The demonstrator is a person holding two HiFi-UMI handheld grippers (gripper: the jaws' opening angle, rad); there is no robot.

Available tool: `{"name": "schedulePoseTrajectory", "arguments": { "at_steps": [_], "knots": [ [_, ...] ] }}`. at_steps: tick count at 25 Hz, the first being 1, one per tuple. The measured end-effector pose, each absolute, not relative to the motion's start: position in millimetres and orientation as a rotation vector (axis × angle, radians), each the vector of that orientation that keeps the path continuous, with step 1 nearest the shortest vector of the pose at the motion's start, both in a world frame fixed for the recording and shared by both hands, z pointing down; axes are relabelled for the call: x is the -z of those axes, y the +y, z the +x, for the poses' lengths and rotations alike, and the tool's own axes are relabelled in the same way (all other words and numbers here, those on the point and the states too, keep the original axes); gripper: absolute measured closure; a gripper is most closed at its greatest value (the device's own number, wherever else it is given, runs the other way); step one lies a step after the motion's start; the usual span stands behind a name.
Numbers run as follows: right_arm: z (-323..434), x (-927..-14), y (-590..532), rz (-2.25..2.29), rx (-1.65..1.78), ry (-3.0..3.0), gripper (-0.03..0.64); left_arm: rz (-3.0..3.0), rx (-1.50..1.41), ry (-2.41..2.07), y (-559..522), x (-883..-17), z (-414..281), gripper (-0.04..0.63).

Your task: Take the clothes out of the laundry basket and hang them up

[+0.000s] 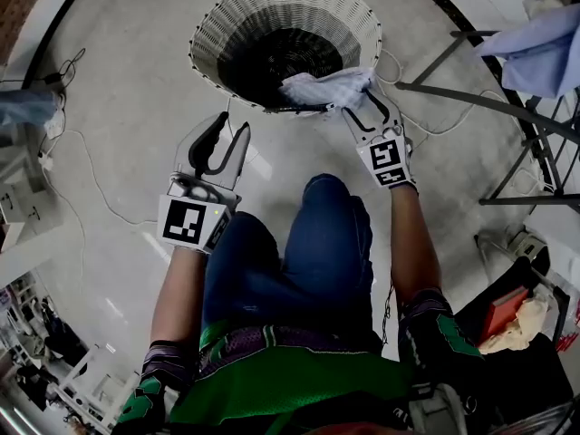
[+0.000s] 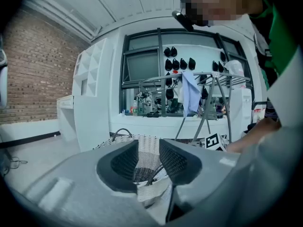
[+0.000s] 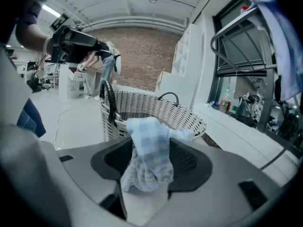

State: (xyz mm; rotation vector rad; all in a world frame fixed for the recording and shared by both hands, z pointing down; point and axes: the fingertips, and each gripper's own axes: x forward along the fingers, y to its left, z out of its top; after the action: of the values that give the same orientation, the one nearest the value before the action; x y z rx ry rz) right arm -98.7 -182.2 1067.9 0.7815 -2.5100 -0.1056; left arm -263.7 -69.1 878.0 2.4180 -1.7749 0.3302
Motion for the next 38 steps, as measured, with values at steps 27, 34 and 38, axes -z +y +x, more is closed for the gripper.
{"name": "schedulePoseTrajectory", "arguments": {
  "at_steps": [27,34,38],
  "knots": [
    [-84.2,-900.4,-144.4,0.770,0.012,-2.480,0.561,2.341,-0.264,-1.755,-53.4,-719.9,-269.9,0.453],
    [-69.1,-774.1,-122.9,0.803,0.027,-2.516,0.561,2.346,-0.270,-1.791,-27.3,-613.8,-271.6,0.453],
    [-59.2,-703.1,-114.8,0.859,0.037,-2.521,0.561,2.352,-0.273,-1.816,-2.5,-555.8,-280.1,0.453]
  ]
}}
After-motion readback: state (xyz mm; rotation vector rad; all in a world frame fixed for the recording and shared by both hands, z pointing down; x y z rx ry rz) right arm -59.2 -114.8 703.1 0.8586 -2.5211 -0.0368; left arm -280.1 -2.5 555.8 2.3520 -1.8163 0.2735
